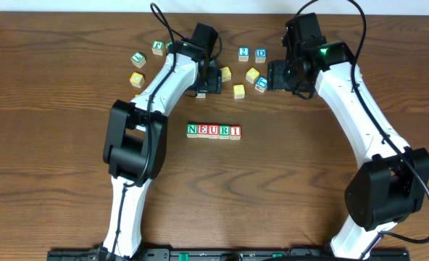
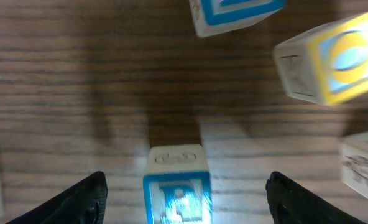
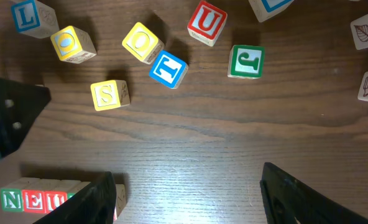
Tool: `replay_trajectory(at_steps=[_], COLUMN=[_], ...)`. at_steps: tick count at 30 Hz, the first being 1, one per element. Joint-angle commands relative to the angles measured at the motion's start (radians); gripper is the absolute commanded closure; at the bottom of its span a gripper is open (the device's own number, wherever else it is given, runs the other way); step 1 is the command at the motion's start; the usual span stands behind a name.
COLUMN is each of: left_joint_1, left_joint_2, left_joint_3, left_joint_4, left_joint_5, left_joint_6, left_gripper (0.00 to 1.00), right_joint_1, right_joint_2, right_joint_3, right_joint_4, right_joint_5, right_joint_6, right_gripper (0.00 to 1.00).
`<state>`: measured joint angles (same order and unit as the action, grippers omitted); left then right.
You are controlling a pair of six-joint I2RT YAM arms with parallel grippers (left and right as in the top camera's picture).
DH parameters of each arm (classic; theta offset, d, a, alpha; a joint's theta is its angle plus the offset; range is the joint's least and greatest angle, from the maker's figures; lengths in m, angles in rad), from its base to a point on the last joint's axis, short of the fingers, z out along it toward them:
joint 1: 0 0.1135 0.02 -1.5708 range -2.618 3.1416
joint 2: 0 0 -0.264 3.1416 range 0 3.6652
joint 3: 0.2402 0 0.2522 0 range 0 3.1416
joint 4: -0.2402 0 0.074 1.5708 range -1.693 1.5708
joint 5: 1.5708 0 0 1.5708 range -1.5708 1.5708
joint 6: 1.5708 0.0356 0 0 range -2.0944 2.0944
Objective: Spell out NEURIPS
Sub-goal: 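Move the left gripper over the blue P block in the cluster, then lower the left gripper and grasp the blue P block, then carry the blue P block toward the right end of the row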
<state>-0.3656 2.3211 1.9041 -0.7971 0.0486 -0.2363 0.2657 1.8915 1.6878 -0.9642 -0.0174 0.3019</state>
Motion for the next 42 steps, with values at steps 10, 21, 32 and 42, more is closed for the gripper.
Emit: replay_trajectory(at_steps=[10,21,32,42], left_joint_1=[0.013,0.013,0.013,0.011], left_joint_2=[0.014,0.013,0.010,-0.019], left_joint_3=[-0.002,-0.002,-0.002,0.000], left_joint_4=[0.007,-0.024,-0.025,-0.043], left_joint_5=[-0.016,-0.016,-0.015,-0.015], left_joint_6=[-0.005,-0.006,-0.006,-0.006], left_gripper=[0.41,0.62,0.68,0.69], right_joint_1=[-0.004,-0.004,-0.015,-0.044], right_joint_2=[0.007,0.007,0.007,0.007], right_joint_3=[0.018,0.018,0.018,0.018], right_joint_4=[-0.008,-0.009,-0.008,-0.008], right_joint_5=[0.016,0.016,0.016,0.015], right_joint_6=[-0.019,-0.020,-0.020,-0.020], right_gripper=[0.30,0.30,0.30,0.30])
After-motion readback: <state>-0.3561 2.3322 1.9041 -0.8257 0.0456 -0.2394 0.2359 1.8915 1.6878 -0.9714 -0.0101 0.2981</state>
